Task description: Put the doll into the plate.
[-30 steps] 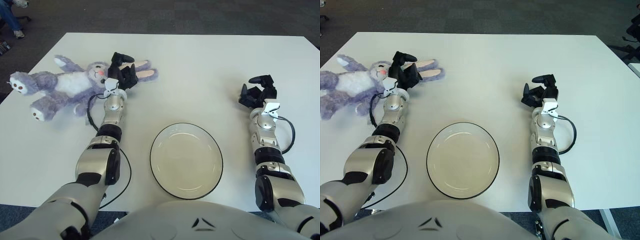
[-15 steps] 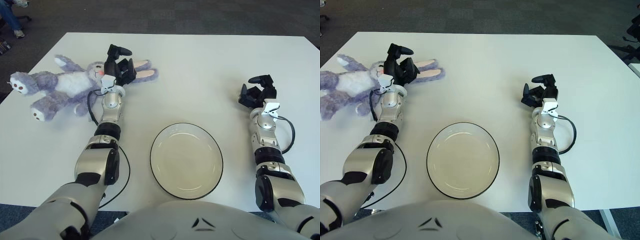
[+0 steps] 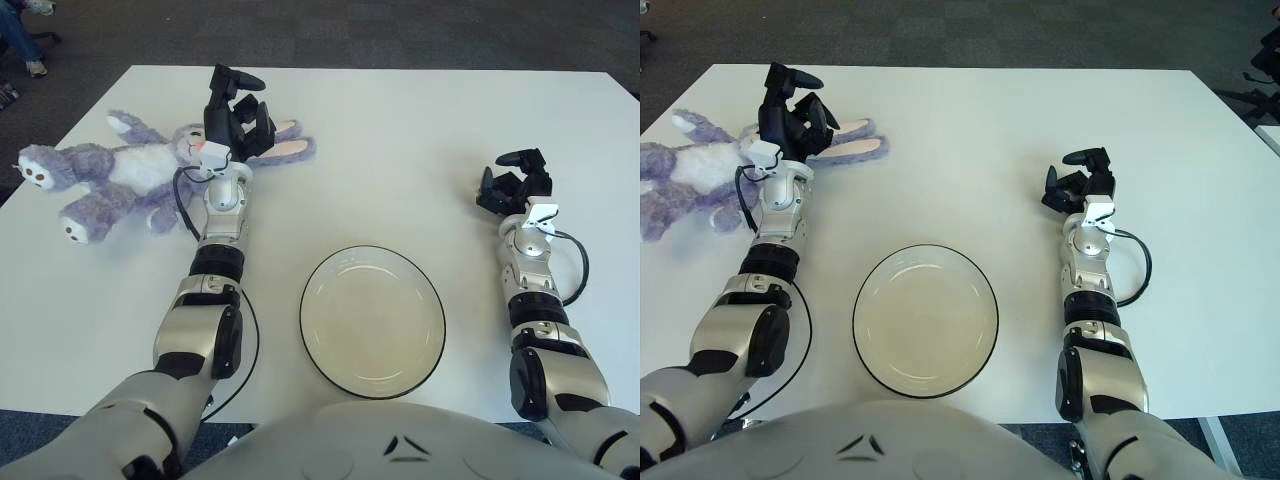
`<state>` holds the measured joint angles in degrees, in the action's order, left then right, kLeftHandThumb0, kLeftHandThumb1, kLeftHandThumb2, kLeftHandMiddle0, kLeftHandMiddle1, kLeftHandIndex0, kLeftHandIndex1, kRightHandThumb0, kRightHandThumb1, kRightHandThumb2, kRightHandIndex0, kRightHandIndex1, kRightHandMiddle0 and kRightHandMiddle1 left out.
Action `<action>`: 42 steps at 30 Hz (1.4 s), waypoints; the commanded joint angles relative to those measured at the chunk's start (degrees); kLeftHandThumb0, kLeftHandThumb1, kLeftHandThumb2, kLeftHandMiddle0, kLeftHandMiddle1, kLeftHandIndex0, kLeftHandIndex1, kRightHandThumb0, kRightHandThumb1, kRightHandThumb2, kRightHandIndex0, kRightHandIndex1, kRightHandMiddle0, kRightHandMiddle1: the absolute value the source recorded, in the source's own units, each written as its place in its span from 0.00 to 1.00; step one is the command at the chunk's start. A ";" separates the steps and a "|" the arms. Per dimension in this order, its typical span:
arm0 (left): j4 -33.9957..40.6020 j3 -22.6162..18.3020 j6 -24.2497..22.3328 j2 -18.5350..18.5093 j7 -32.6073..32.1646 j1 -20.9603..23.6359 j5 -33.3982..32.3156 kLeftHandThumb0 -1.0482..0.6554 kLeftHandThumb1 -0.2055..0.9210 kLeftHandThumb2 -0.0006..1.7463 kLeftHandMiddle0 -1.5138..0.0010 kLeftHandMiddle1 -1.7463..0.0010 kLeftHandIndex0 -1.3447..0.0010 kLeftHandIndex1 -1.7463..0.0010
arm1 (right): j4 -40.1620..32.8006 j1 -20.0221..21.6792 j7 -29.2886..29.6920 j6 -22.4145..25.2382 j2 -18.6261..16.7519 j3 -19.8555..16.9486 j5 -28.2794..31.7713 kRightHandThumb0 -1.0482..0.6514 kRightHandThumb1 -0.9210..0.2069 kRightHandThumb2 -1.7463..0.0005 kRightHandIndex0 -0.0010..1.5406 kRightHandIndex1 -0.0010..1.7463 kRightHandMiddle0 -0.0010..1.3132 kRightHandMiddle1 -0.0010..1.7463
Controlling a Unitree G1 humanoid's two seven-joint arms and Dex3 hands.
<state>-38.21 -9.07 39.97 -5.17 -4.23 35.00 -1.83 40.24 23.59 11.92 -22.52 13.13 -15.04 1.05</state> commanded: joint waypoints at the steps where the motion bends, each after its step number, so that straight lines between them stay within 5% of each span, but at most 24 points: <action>1: 2.60 -0.09 -0.89 -0.11 0.66 -0.56 -0.86 0.39 0.80 0.48 0.38 0.02 0.75 0.00 | 0.90 0.22 -0.20 0.16 0.39 -0.03 0.09 0.61 0.48 0.31 0.44 0.90 0.24 1.00; 16: 1.95 -3.46 -2.35 -2.40 -0.81 3.86 -2.65 0.38 0.74 0.53 0.37 0.00 0.72 0.00 | 1.30 0.25 -0.49 0.94 0.77 -0.07 0.13 0.61 0.48 0.31 0.44 0.90 0.24 1.00; 32: -0.98 -6.87 -8.28 -9.83 -11.89 8.58 3.50 0.37 0.68 0.58 0.35 0.00 0.68 0.00 | 1.02 -0.33 -0.49 0.82 0.89 0.18 -0.10 0.61 0.48 0.31 0.44 0.90 0.24 1.00; 42: -10.23 -7.09 -8.58 -15.72 -17.06 12.03 6.37 0.37 0.66 0.60 0.35 0.01 0.67 0.00 | 0.96 -0.41 -0.44 1.08 1.02 0.38 -0.19 0.61 0.48 0.31 0.45 0.90 0.24 1.00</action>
<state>-46.31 -16.07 31.68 -19.35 -20.18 45.27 3.79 40.68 23.62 11.51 -22.30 13.85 -14.69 1.01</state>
